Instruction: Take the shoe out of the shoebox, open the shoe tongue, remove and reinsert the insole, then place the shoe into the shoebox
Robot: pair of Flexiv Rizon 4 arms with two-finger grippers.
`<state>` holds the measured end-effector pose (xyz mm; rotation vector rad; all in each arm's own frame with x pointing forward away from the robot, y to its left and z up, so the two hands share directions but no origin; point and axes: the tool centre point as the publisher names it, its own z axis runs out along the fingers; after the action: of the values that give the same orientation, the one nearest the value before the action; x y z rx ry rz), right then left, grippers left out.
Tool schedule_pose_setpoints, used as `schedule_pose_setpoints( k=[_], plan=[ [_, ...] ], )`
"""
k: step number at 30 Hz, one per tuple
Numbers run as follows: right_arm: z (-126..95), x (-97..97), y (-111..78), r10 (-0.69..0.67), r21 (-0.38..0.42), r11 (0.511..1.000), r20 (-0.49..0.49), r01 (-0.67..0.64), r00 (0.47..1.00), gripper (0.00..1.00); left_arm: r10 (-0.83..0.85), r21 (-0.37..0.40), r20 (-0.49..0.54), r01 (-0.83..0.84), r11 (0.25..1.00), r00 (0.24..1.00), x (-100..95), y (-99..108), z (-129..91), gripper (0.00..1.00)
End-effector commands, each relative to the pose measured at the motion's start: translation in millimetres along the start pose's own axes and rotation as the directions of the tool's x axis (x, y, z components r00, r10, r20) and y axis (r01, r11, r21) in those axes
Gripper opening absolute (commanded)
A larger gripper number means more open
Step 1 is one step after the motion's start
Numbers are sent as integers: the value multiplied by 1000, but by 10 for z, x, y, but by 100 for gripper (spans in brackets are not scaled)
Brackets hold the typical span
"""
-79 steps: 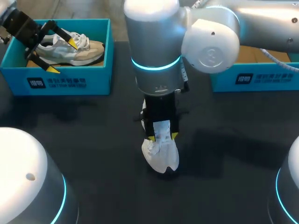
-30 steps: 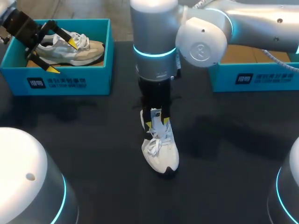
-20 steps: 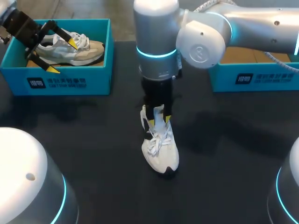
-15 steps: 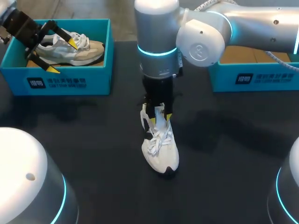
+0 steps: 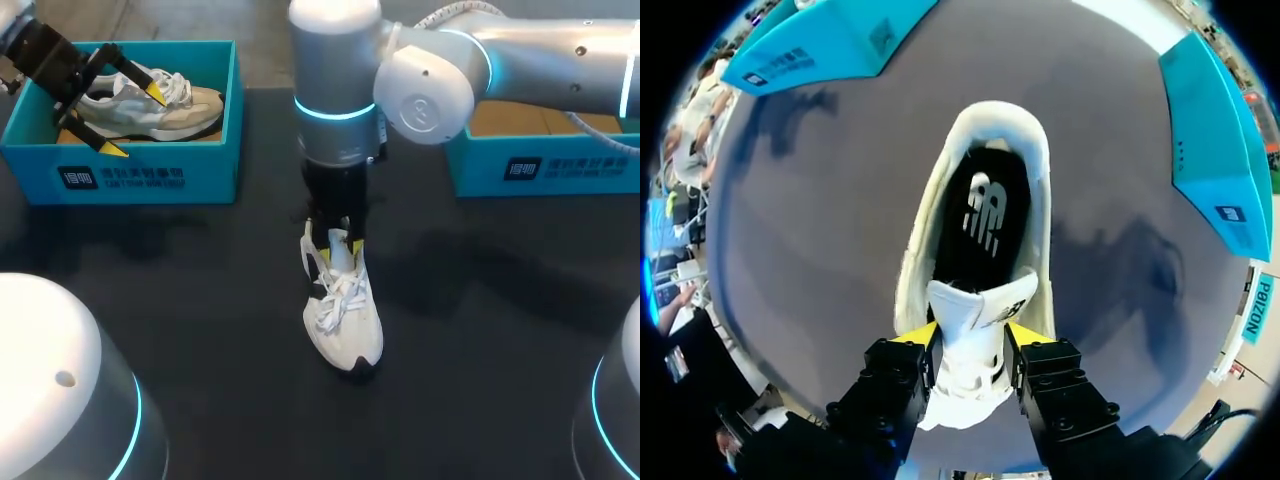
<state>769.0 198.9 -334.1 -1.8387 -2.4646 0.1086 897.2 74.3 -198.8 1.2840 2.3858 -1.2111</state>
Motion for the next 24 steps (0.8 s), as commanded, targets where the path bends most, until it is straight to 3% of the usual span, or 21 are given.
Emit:
schedule_pose_setpoints(
  k=[1,14,21,24],
  plan=[
    [-173,-13,-53,-3,-34,999,21,4,1000,41,0,-1,-3,0,1000,1000,-2,1,-5,100],
    [-38,-37,244,-64,-27,998,33,65,997,38,0,-1,-3,0,1000,1000,-2,1,-5,100],
    [20,-62,218,-69,-9,998,25,69,997,38,0,-1,-3,0,1000,1000,-2,1,-5,100],
    [-115,-70,188,-137,-93,986,27,139,990,40,0,-1,-3,0,1000,1000,-2,1,-5,100]
  ],
)
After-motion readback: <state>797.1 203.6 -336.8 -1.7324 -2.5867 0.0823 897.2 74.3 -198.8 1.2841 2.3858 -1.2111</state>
